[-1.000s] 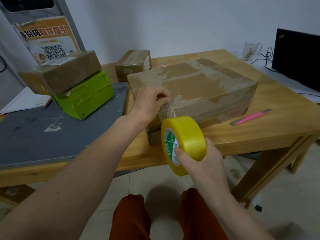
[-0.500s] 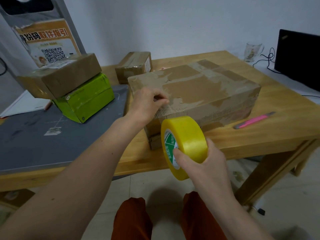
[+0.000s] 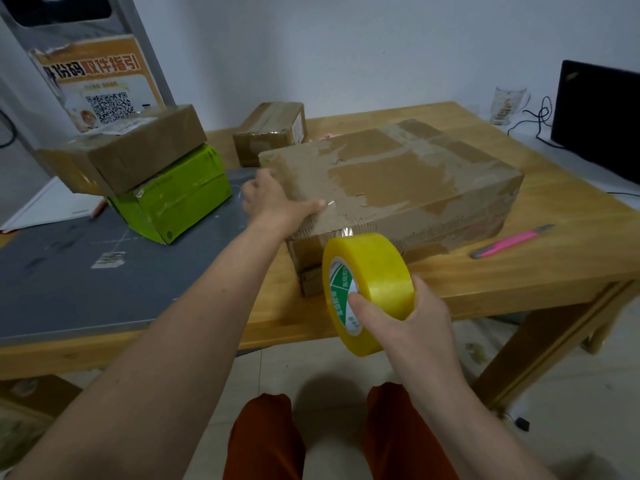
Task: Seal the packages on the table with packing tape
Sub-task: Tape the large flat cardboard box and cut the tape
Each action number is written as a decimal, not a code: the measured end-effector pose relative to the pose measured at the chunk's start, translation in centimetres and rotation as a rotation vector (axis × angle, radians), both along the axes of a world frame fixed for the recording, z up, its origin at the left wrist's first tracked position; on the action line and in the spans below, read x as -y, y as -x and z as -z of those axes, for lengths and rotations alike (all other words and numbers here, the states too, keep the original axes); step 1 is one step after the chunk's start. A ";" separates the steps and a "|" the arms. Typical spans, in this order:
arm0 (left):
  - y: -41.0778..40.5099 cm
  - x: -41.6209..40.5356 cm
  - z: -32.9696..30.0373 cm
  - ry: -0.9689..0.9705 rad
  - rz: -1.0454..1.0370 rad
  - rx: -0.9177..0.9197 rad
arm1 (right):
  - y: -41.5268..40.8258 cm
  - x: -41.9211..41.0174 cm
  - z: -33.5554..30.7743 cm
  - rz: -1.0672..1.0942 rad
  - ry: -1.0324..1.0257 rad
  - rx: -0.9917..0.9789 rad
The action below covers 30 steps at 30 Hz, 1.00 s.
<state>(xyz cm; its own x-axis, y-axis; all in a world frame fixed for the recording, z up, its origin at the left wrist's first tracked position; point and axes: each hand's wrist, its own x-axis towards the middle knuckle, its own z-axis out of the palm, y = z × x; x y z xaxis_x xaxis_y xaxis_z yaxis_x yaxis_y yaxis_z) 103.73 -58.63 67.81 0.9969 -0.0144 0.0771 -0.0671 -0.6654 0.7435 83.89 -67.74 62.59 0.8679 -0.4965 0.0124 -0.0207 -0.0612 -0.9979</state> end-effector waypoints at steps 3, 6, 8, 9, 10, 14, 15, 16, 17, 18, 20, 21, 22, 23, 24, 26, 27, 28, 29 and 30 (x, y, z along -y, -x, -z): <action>1.2 -1.2 0.4 0.067 0.028 0.344 | -0.1 0.2 0.1 -0.001 -0.004 0.021; 2.9 -2.9 1.7 0.008 0.509 0.634 | -0.2 0.4 0.2 -0.009 -0.016 0.037; 3.4 -3.6 1.6 -0.193 0.805 0.460 | -0.3 0.4 0.3 -0.008 -0.021 0.031; 3.3 -3.7 1.3 -0.307 0.867 0.376 | -0.3 0.4 0.4 -0.009 -0.026 0.024; 3.1 -3.8 0.9 -0.408 0.886 0.315 | -0.4 0.2 0.4 -0.011 -0.032 0.018; 1.5 -2.9 -0.7 -0.633 0.860 0.156 | -0.4 0.1 0.5 -0.011 -0.057 0.019; 1.3 -2.5 -0.6 -0.623 0.829 0.113 | -0.3 0.1 0.4 -0.010 -0.060 0.017; 1.1 -2.2 -0.4 -0.601 0.793 0.086 | -0.3 0.1 0.4 -0.009 -0.060 0.016; 1.0 -1.9 0.0 -0.585 0.762 0.078 | -0.3 0.1 0.4 -0.007 -0.058 0.014; 1.0 -1.8 0.4 -0.575 0.739 0.088 | -0.3 0.1 0.4 -0.004 -0.056 0.011; 1.1 -1.7 1.2 -0.536 0.715 0.126 | -0.3 0.2 0.4 0.000 -0.045 0.000; 1.0 -1.7 1.4 -0.512 0.702 0.138 | -0.3 0.2 0.5 -0.001 -0.040 -0.006; 0.9 -1.7 1.6 -0.488 0.689 0.145 | -0.3 0.2 0.6 -0.002 -0.040 -0.009; 0.9 -1.7 1.6 -0.466 0.678 0.153 | -0.3 0.1 0.8 -0.003 -0.040 -0.012; 0.9 -1.6 1.7 -0.453 0.669 0.165 | -0.3 0.0 0.9 -0.002 -0.036 -0.016; 1.0 -1.5 1.8 -0.459 0.658 0.186 | -0.3 -0.1 1.3 0.004 -0.002 -0.025; 1.0 -1.4 1.8 -0.472 0.653 0.193 | -0.2 -0.1 1.4 0.007 0.024 -0.027; 1.1 -1.4 1.8 -0.485 0.647 0.198 | -0.1 -0.1 1.6 0.007 0.046 -0.029; 1.2 -1.4 1.8 -0.491 0.640 0.200 | -0.1 0.0 1.8 0.005 0.060 -0.030; 1.2 -1.4 1.8 -0.493 0.632 0.201 | 0.1 -0.1 2.0 0.002 0.070 -0.032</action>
<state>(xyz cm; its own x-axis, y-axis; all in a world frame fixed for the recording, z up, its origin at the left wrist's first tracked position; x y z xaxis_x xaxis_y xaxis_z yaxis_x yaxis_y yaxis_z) 102.53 -57.25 66.03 0.7571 -0.6470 0.0912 -0.6390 -0.7040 0.3100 83.80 -67.65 60.57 0.8675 -0.4971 0.0198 -0.0523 -0.1306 -0.9901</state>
